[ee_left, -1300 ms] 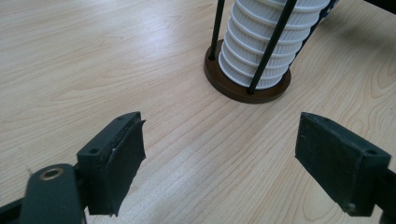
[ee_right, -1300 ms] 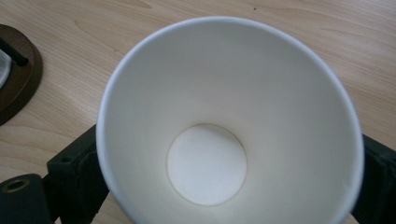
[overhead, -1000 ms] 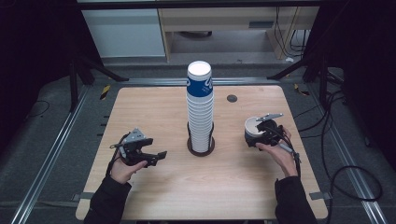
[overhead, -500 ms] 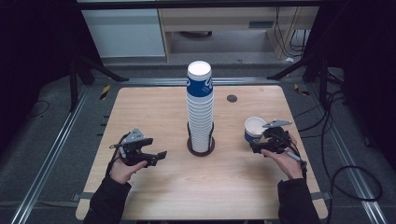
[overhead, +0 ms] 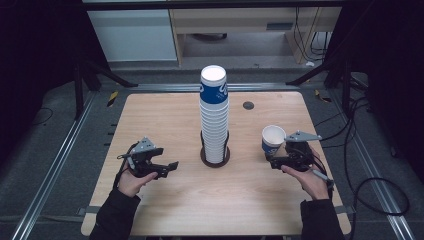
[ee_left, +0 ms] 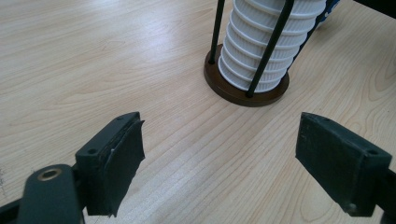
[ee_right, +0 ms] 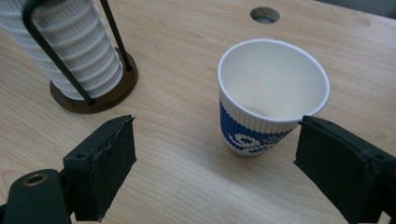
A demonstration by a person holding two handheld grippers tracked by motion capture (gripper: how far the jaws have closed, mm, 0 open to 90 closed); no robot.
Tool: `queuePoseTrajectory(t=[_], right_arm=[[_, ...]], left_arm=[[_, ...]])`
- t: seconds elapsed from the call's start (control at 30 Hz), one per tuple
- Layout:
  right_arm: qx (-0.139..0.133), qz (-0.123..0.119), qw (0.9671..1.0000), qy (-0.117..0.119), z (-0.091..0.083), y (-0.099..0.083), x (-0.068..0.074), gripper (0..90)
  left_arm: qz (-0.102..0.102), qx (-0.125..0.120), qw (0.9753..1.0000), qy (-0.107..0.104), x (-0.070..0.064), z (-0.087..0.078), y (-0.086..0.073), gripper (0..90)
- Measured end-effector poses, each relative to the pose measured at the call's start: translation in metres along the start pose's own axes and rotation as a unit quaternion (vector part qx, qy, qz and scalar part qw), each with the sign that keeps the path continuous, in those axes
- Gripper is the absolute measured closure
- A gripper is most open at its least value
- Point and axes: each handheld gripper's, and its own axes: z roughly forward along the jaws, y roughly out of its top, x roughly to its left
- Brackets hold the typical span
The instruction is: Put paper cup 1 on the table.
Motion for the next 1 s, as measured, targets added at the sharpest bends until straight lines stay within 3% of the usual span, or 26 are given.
queuePoseTrajectory(t=[0.17, 0.3, 0.43, 0.5, 0.57, 0.7, 0.8, 0.93, 1.0], right_arm=[[-0.025, -0.004, 0.9996, 0.011, -0.012, 0.008, 0.007, 15.1], [-0.055, -0.023, 0.9982, 0.011, -0.024, 0.015, 0.012, 16.6], [-0.058, -0.016, 0.9980, 0.019, -0.030, 0.023, 0.015, 15.4], [-0.069, 0.004, 0.9969, 0.038, -0.030, 0.027, 0.015, 13.7], [-0.082, 0.010, 0.9949, 0.058, -0.031, 0.031, 0.016, 10.9], [-0.094, -0.002, 0.9908, 0.098, -0.034, 0.042, 0.024, 4.7], [-0.116, -0.021, 0.9892, 0.087, -0.039, 0.051, 0.033, 6.6], [-0.162, -0.013, 0.9815, 0.101, -0.048, 0.068, 0.037, 8.3], [-0.172, -0.016, 0.9800, 0.099, -0.050, 0.075, 0.040, 8.3]], left_arm=[[0.002, 0.003, 1.0000, -0.001, -0.001, 0.002, 0.000, 14.4], [0.000, 0.004, 1.0000, 0.000, -0.001, 0.002, -0.001, 14.3], [0.000, 0.005, 1.0000, 0.000, -0.001, 0.003, -0.001, 14.3], [-0.001, 0.006, 1.0000, 0.001, 0.000, 0.004, -0.002, 14.3], [-0.001, 0.007, 1.0000, 0.001, 0.000, 0.004, -0.002, 14.3], [-0.004, 0.003, 1.0000, 0.000, 0.001, 0.003, -0.002, 14.2], [-0.004, 0.004, 1.0000, 0.001, 0.001, 0.003, -0.002, 14.1], [-0.003, 0.003, 1.0000, 0.002, 0.001, 0.003, -0.002, 14.3], [-0.002, 0.005, 1.0000, 0.002, 0.000, 0.003, -0.002, 14.8]])
